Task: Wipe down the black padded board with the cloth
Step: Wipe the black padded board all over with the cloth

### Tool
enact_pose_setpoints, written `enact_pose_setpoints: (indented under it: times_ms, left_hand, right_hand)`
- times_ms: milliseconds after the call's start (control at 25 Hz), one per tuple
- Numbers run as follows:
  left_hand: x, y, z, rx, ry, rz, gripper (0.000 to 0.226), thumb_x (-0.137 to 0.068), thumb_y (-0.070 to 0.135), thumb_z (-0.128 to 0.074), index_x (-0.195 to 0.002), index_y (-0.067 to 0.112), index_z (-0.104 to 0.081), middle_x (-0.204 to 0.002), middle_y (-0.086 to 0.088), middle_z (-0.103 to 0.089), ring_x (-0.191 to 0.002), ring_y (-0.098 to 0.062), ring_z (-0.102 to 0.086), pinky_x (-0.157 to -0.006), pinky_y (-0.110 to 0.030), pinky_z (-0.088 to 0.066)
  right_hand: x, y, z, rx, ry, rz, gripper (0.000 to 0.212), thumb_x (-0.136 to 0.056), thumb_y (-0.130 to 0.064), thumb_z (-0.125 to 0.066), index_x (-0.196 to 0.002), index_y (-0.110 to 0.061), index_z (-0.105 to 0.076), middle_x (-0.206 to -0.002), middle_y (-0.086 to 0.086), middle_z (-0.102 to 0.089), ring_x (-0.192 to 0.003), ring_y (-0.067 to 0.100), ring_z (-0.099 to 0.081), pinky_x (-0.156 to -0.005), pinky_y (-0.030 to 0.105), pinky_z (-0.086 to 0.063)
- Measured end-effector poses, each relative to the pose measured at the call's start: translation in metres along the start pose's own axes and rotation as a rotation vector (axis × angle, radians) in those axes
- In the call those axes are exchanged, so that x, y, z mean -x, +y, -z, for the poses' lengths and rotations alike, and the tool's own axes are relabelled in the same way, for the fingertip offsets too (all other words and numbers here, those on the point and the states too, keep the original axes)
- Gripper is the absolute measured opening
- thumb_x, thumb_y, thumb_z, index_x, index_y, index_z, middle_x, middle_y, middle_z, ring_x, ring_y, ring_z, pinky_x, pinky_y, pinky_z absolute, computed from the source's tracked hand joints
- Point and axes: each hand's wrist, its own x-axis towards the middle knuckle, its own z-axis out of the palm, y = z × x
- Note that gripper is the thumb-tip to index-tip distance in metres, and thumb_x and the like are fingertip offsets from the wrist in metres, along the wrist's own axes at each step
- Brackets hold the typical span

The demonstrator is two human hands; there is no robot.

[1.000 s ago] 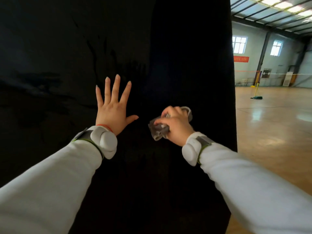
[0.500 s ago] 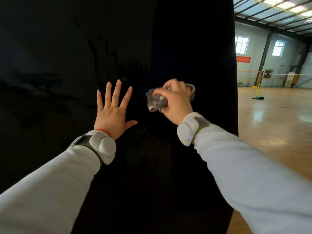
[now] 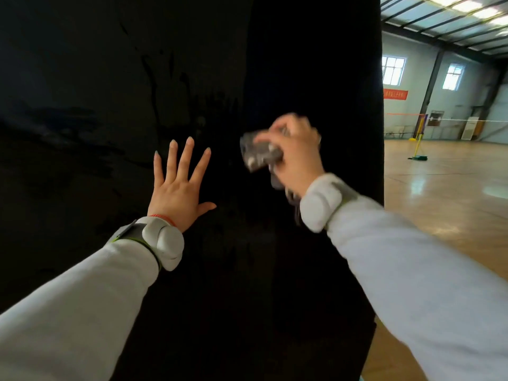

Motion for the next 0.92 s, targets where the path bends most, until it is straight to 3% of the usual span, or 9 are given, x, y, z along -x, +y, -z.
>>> enact_pose_setpoints:
  times_ms: [120,240,360,520,560,720,800,920]
  left_hand:
    - [0.003,-0.001,-0.002,-0.002,0.01,-0.01,0.112,-0.073,0.051,-0.069,-0.145,0.025,0.013,-0.156,-0.013,0.012,-0.141,-0.035,0.016,-0.112,-0.054,0.01]
    - [0.002,0.002,0.001,0.004,0.015,-0.014,0.11,-0.075,0.05,-0.068,-0.147,0.024,0.01,-0.156,-0.013,0.013,-0.141,-0.035,0.016,-0.112,-0.053,0.011]
    - [0.006,0.004,0.002,0.035,0.026,0.002,0.106,-0.075,0.047,-0.069,-0.149,0.023,0.003,-0.156,-0.013,0.011,-0.141,-0.036,0.014,-0.111,-0.053,0.011]
    - [0.016,0.007,-0.005,-0.015,-0.022,0.0,0.114,-0.072,0.055,-0.068,-0.146,0.024,0.012,-0.155,-0.013,0.014,-0.14,-0.036,0.017,-0.109,-0.054,0.013]
    - [0.017,0.006,-0.007,-0.026,-0.035,-0.002,0.115,-0.072,0.056,-0.068,-0.145,0.024,0.016,-0.155,-0.013,0.015,-0.139,-0.035,0.02,-0.109,-0.054,0.014]
    - [0.015,0.004,-0.011,-0.019,-0.013,0.001,0.117,-0.07,0.055,-0.07,-0.145,0.024,0.015,-0.155,-0.013,0.014,-0.137,-0.031,0.024,-0.108,-0.054,0.016]
    - [0.017,0.004,-0.013,-0.019,-0.022,-0.003,0.117,-0.07,0.056,-0.069,-0.145,0.024,0.016,-0.155,-0.013,0.016,-0.136,-0.03,0.025,-0.107,-0.054,0.017]
    - [0.017,0.004,-0.011,-0.007,-0.019,-0.002,0.116,-0.072,0.054,-0.069,-0.145,0.025,0.016,-0.155,-0.011,0.017,-0.137,-0.031,0.025,-0.108,-0.053,0.017]
  right_hand:
    - [-0.017,-0.001,-0.009,0.038,0.053,-0.081,0.038,-0.072,-0.011,-0.06,-0.106,-0.026,-0.067,-0.113,0.006,-0.05,-0.105,0.028,-0.042,-0.086,0.035,-0.025]
    - [0.02,-0.003,-0.036,0.002,-0.011,0.03,0.031,-0.067,-0.018,-0.062,-0.097,-0.024,-0.069,-0.104,0.006,-0.053,-0.098,0.029,-0.045,-0.082,0.037,-0.025]
    - [0.072,0.003,-0.055,-0.042,-0.162,0.067,0.033,-0.063,-0.02,-0.072,-0.096,-0.024,-0.07,-0.101,0.005,-0.053,-0.096,0.027,-0.044,-0.081,0.039,-0.027]
    - [0.116,0.011,-0.061,-0.008,-0.404,0.186,0.035,-0.059,-0.018,-0.078,-0.093,-0.025,-0.071,-0.098,0.005,-0.055,-0.093,0.029,-0.048,-0.077,0.044,-0.037]
    - [0.108,0.011,-0.054,-0.022,-0.384,0.185,0.034,-0.059,-0.017,-0.075,-0.092,-0.023,-0.071,-0.096,0.006,-0.057,-0.091,0.031,-0.05,-0.075,0.046,-0.039]
    - [0.02,0.0,-0.017,-0.01,0.004,0.03,0.04,-0.064,-0.021,-0.051,-0.1,-0.022,-0.07,-0.104,0.009,-0.056,-0.097,0.028,-0.045,-0.08,0.036,-0.029]
    - [-0.004,-0.003,-0.015,0.012,0.042,-0.024,0.038,-0.069,-0.019,-0.055,-0.104,-0.024,-0.069,-0.109,0.007,-0.054,-0.102,0.029,-0.044,-0.082,0.037,-0.028]
    - [0.016,-0.003,-0.038,-0.01,0.022,0.034,0.034,-0.07,-0.025,-0.054,-0.1,-0.024,-0.069,-0.105,0.006,-0.054,-0.099,0.029,-0.044,-0.081,0.036,-0.027]
